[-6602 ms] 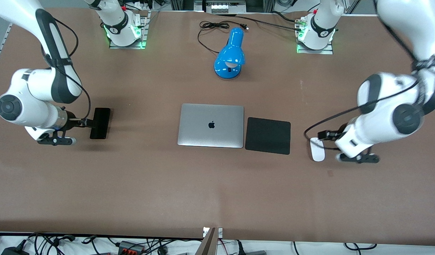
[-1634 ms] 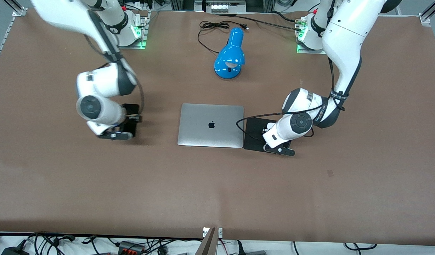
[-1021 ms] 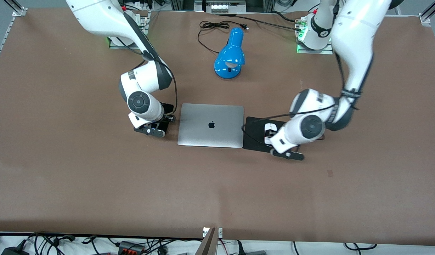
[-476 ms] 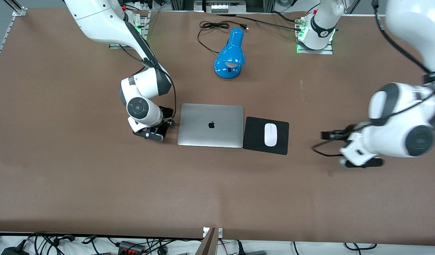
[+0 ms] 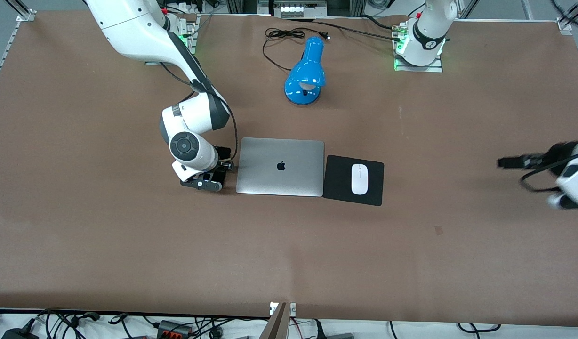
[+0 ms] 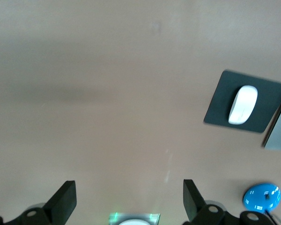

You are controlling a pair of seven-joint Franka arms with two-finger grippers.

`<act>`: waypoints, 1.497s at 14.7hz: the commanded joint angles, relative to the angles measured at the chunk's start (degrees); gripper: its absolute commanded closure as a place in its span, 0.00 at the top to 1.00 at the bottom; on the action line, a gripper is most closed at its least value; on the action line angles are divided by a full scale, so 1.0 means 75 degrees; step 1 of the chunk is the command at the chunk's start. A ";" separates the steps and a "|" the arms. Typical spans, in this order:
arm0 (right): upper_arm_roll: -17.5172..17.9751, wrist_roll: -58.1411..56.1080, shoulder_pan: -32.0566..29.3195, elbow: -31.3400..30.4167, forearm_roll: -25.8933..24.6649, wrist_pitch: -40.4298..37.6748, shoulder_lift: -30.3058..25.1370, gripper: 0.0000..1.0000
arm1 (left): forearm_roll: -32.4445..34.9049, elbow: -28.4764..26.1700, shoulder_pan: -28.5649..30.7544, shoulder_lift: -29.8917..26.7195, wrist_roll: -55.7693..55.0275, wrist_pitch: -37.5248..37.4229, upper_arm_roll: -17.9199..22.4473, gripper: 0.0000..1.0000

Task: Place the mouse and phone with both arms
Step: 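Lower the phone beside the laptop and open the right gripper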

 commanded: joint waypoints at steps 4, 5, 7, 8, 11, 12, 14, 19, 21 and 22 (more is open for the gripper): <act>0.0018 -0.0375 0.0020 0.0291 -0.0013 -0.0054 0.0296 0.24 | 0.0525 -0.0796 -0.0408 -0.0926 0.0132 0.0256 -0.0298 1.00; 0.0018 -0.0410 0.0043 0.0303 -0.0013 -0.0054 0.0296 0.32 | 0.0490 -0.1229 -0.0302 -0.1183 0.0108 0.0455 -0.0298 1.00; 0.0018 -0.0387 0.0044 0.0303 -0.0001 -0.0054 0.0272 0.85 | 0.0466 -0.2131 -0.0091 -0.1804 0.0073 0.1063 -0.0298 1.00; 0.0018 -0.0317 0.0055 0.0303 -0.0001 -0.0054 0.0272 1.00 | 0.0466 -0.2507 -0.0090 -0.2051 -0.0032 0.1287 -0.0298 1.00; 0.0018 -0.0351 0.0044 0.0350 -0.0001 -0.0147 -0.0031 1.00 | 0.0326 -0.3923 -0.0090 -0.2987 -0.0337 0.2082 -0.0298 1.00; 0.0006 -0.0398 0.0009 0.0431 -0.0024 -0.0334 -0.0207 1.00 | 0.0314 -0.4381 -0.0090 -0.3281 -0.0384 0.2237 -0.0310 1.00; -0.0041 -0.0398 0.0008 0.0688 -0.0059 -0.0791 -0.0535 1.00 | 0.0174 -0.4294 -0.0102 -0.3284 -0.0478 0.2191 -0.0298 1.00; -0.0064 -0.0550 -0.0062 0.2828 -0.0889 -0.3529 -0.0900 1.00 | 0.0208 -0.3531 -0.0161 -0.2897 -0.0583 0.2074 -0.0286 1.00; -0.0064 -0.0562 -0.0190 0.3604 -0.0997 -0.4293 -0.0900 1.00 | 0.0209 -0.3519 -0.0126 -0.2897 -0.0665 0.2062 -0.0298 1.00; -0.0064 -0.0702 -0.0272 0.3909 -0.0985 -0.4482 -0.0923 1.00 | 0.0209 -0.3519 -0.0126 -0.2897 -0.0666 0.2062 -0.0286 1.00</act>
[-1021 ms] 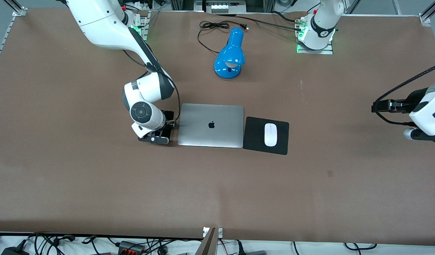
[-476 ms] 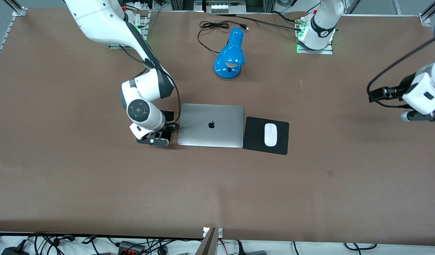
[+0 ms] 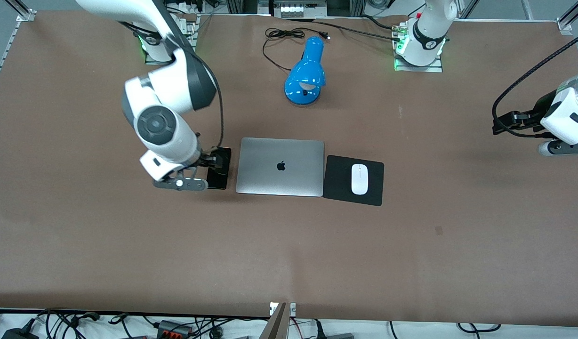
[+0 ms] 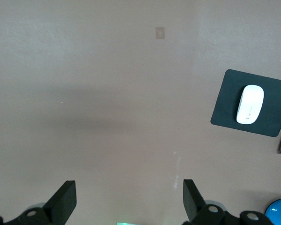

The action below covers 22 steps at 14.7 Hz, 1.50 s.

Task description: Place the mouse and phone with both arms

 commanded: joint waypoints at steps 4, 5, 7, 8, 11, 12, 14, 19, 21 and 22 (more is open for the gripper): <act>0.0057 -0.1169 -0.0864 0.1308 -0.0073 -0.0758 -0.0065 1.00 | -0.0046 0.0232 0.0075 0.0102 -0.0143 -0.0013 0.0062 1.00; 0.0057 -0.1241 -0.0935 0.1320 -0.0073 -0.0747 -0.0101 1.00 | -0.0092 0.0267 0.0144 0.0091 -0.0097 0.0011 0.0074 1.00; 0.0010 -0.1265 -0.1099 0.1343 -0.0073 -0.0805 -0.0148 1.00 | -0.0104 0.0348 0.0169 0.0079 -0.0096 0.0011 -0.0007 1.00; 0.0010 -0.1265 -0.1263 0.1355 -0.0073 -0.0794 -0.0184 1.00 | -0.0116 0.0337 0.0169 0.0044 -0.0096 0.0011 -0.0031 1.00; 0.0033 -0.1300 -0.1673 0.1355 -0.0027 -0.0829 -0.0452 1.00 | -0.0268 0.0337 0.0157 0.0009 -0.0085 -0.0013 -0.0032 1.00; 0.0045 -0.1474 -0.1802 0.1355 -0.0038 -0.0852 -0.0569 1.00 | -0.0280 0.0337 0.0169 0.0008 -0.0085 -0.0013 -0.0031 1.00; 0.0103 -0.2082 -0.2176 0.1343 -0.0050 -0.0911 -0.0839 1.00 | -0.0280 0.0349 0.0180 0.0020 -0.0050 -0.0013 -0.0031 1.00; 0.0478 -0.3231 -0.3524 0.1296 -0.0027 -0.0934 -0.1285 1.00 | -0.0280 0.0337 -0.0566 -0.0144 -0.0073 -0.0083 0.0539 1.00; 0.0479 -0.3584 -0.3806 0.1262 0.0276 -0.0946 -0.1379 1.00 | -0.0280 0.0325 -0.1491 -0.0191 -0.0085 -0.0176 0.1441 1.00; 0.0456 -0.3597 -0.3842 0.1238 0.0359 -0.1016 -0.1460 1.00 | -0.0280 0.0325 -0.1727 -0.0179 -0.0085 -0.0177 0.1689 1.00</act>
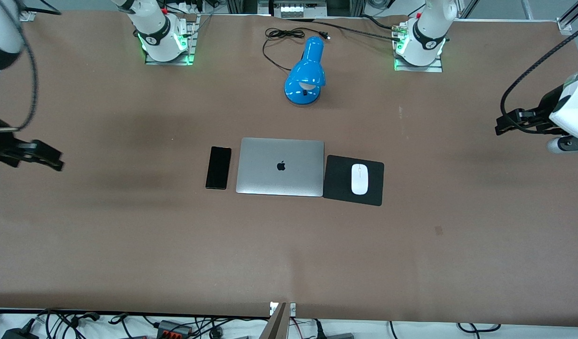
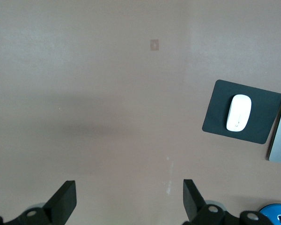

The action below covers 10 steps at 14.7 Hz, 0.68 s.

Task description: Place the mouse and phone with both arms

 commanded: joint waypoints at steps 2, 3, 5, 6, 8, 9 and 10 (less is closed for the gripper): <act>0.0193 -0.0165 -0.0197 -0.0187 0.0153 -0.0469 -0.0329 1.00 | -0.0107 0.0020 -0.0578 -0.0061 0.0053 -0.0120 0.0672 1.00; 0.0193 -0.0165 -0.0209 -0.0292 0.0118 -0.0470 -0.0434 1.00 | -0.0108 0.0008 -0.0565 -0.0060 0.0053 -0.0108 0.0637 1.00; 0.0170 -0.0247 -0.0233 -0.0875 0.0117 -0.0249 -0.0808 1.00 | -0.0108 -0.0004 -0.0518 -0.0060 0.0053 -0.0084 0.0578 1.00; 0.0158 -0.0270 -0.0244 -0.1319 0.0117 0.0019 -0.1030 1.00 | -0.0108 -0.0004 -0.0518 -0.0048 0.0065 -0.0084 0.0566 1.00; 0.0147 -0.0422 -0.0244 -0.2338 0.0117 0.0699 -0.1639 1.00 | -0.0108 0.0008 -0.0518 -0.0060 0.0065 -0.0073 0.0566 1.00; 0.0135 -0.0527 -0.0244 -0.2726 0.0117 0.0864 -0.1886 1.00 | -0.0108 0.0043 -0.0530 -0.0060 0.0065 -0.0061 0.0566 1.00; 0.0123 -0.0540 -0.0256 -0.3020 0.0117 0.0901 -0.2074 1.00 | -0.0108 0.0043 -0.0530 -0.0060 0.0065 -0.0061 0.0566 1.00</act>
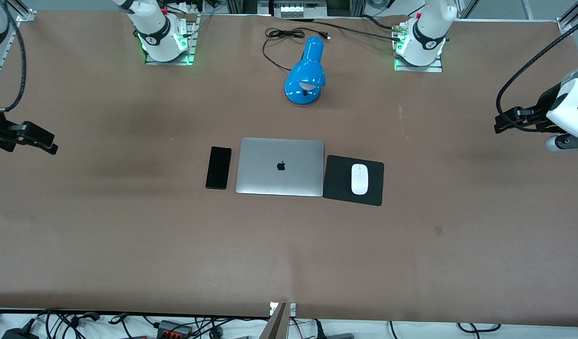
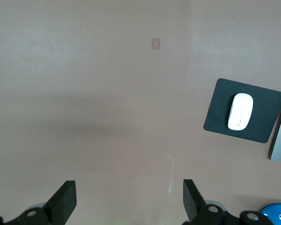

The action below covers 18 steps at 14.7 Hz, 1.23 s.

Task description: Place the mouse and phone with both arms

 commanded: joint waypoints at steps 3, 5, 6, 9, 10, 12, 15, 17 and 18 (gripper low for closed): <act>0.0057 -0.0166 -0.0152 -0.1332 0.0057 -0.0303 -0.1111 1.00 | -0.0130 0.0057 -0.0024 -0.0043 0.0061 -0.0034 0.0048 1.00; 0.0069 -0.0247 -0.0164 -0.1168 0.0046 -0.0401 -0.1100 1.00 | -0.0247 0.0057 -0.0012 -0.0031 0.0061 -0.0034 0.0060 1.00; 0.0069 -0.0236 -0.0152 -0.1133 0.0069 -0.0366 -0.1100 1.00 | -0.0248 0.0057 -0.0012 -0.0031 0.0061 -0.0034 0.0060 1.00; 0.0069 -0.0247 -0.0152 -0.1121 0.0139 -0.0179 -0.1088 1.00 | -0.0248 0.0034 0.0000 -0.0031 0.0061 -0.0046 0.0083 1.00; 0.0069 -0.0247 -0.0152 -0.1121 0.0116 -0.0155 -0.1088 1.00 | -0.0248 0.0045 0.0000 -0.0031 0.0061 -0.0046 0.0083 1.00; 0.0069 -0.0247 -0.0152 -0.1121 0.0116 -0.0108 -0.1053 1.00 | -0.0248 0.0034 -0.0012 -0.0043 0.0049 -0.0058 0.0072 1.00; 0.0069 -0.0329 -0.0152 -0.1109 0.0081 -0.0178 -0.1088 1.00 | -0.0259 0.0034 0.0000 -0.0043 0.0061 -0.0081 0.0072 1.00; 0.0069 -0.0388 -0.0152 -0.1120 0.0092 -0.0178 -0.1111 1.00 | -0.0259 0.0034 0.0000 -0.0031 0.0049 -0.0093 0.0072 1.00; 0.0057 -0.0376 -0.0152 -0.1121 0.0139 -0.0178 -0.1111 1.00 | -0.0259 0.0034 0.0000 -0.0031 0.0061 -0.0105 0.0072 1.00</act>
